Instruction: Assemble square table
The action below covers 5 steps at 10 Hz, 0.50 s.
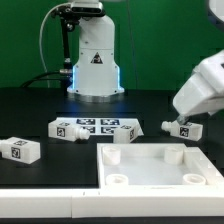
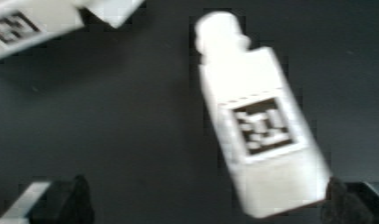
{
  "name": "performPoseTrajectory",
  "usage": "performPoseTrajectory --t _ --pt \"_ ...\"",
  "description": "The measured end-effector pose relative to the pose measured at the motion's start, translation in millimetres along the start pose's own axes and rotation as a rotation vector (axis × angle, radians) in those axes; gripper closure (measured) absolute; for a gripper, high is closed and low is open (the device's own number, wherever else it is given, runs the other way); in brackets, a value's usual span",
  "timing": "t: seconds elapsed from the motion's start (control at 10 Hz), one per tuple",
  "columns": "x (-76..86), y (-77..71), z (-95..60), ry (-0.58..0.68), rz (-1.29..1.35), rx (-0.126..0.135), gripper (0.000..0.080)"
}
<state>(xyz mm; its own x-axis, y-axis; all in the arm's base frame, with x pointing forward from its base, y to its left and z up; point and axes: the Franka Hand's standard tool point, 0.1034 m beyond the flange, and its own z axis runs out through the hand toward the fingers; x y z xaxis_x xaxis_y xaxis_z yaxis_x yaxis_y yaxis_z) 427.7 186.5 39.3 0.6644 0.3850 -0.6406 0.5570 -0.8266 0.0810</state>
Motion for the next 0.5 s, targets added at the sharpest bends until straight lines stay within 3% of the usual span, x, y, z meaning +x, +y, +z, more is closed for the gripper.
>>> performPoseTrajectory --t 0.2,0.5 --pt "17.5 -10.9 -0.9 -0.139 0.067 -0.013 0.0151" --pt "18.3 -9.3 -3.3 -0.109 0.084 -0.006 0.0151"
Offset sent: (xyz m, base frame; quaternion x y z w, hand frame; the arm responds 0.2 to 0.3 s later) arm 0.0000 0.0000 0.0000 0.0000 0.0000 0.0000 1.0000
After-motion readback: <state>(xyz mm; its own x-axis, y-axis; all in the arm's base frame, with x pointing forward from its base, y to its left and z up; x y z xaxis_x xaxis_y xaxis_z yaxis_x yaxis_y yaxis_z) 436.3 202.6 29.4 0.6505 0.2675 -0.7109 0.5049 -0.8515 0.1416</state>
